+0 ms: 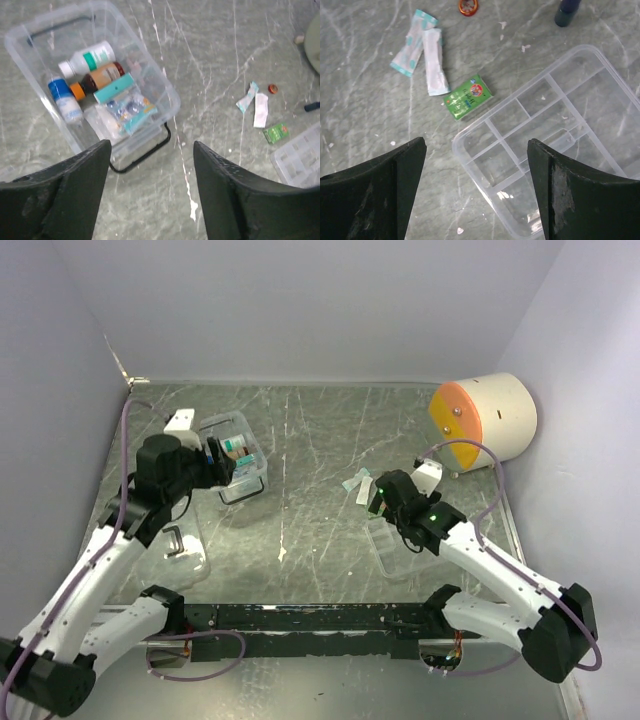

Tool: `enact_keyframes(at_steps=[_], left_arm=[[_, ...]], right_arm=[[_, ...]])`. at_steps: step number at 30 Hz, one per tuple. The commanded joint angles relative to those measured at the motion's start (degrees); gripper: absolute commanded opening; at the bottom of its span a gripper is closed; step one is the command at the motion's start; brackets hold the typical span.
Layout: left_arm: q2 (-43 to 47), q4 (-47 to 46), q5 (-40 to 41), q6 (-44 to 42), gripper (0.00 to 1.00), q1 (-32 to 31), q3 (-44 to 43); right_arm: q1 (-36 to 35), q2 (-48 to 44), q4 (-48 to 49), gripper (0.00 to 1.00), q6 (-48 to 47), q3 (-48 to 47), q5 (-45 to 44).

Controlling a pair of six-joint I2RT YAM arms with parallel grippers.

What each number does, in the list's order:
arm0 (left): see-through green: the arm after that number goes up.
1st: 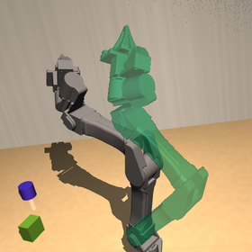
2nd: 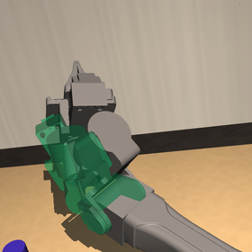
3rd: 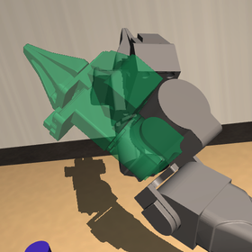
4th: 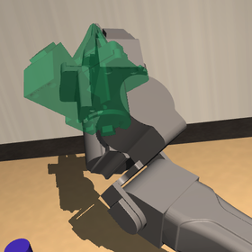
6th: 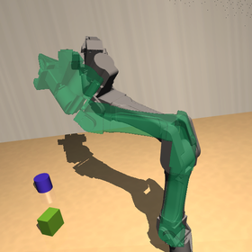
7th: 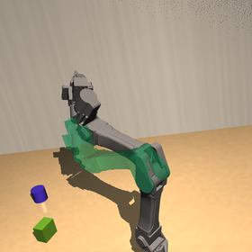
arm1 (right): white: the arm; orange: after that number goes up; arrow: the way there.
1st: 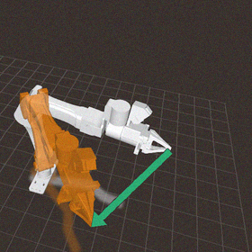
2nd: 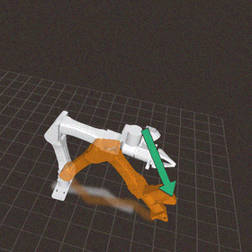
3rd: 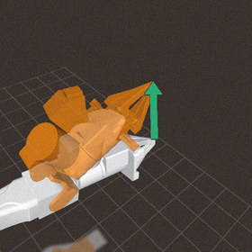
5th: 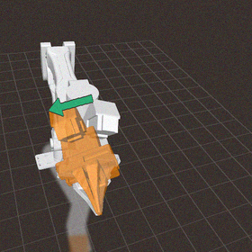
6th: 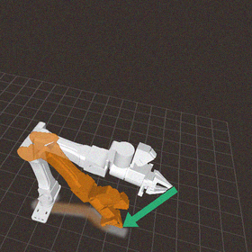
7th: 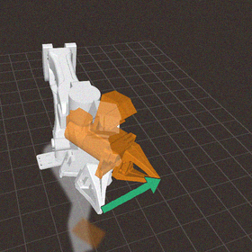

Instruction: Organize the medicine kit

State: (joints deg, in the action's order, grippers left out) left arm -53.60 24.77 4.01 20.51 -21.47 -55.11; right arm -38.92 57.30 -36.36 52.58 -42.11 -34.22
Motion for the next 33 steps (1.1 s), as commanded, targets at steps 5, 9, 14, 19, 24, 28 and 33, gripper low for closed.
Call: enact_keyframes(at_steps=[5,9,14,19,24,28,33], left_arm=[[15.4,2.3,-3.1,3.5,0.9,0.0,10.3],[19.6,5.4,-4.6,4.1,0.92,0.1,11.4],[20.6,4.4,-7.4,3.5,0.87,-0.1,11.6],[21.3,4.9,-5.9,4.2,0.85,-1.6,11.8],[20.7,4.4,-6.9,3.6,0.85,-1.8,11.8],[19.4,4.7,-6.9,3.6,0.83,-1.7,11.5],[18.7,4.6,-7.0,3.6,0.82,-1.7,11.6]], right_arm=[[8.5,5.1,0.8,0.83,-2.4,-0.8,9.0],[10.4,8.3,0.7,0.81,-1.8,-0.7,9.8],[10.4,9.1,3.5,0.71,-2.2,2.2,11.2],[10.4,9.3,3.4,0.68,-2.1,4.8,11.2],[10.4,7.9,5.1,0.57,-4.6,7.3,14.1],[10.4,8.2,3.8,0.53,-5.9,7.9,13.5],[10.4,10.5,6.2,0.46,-7.5,9.1,17.8]])
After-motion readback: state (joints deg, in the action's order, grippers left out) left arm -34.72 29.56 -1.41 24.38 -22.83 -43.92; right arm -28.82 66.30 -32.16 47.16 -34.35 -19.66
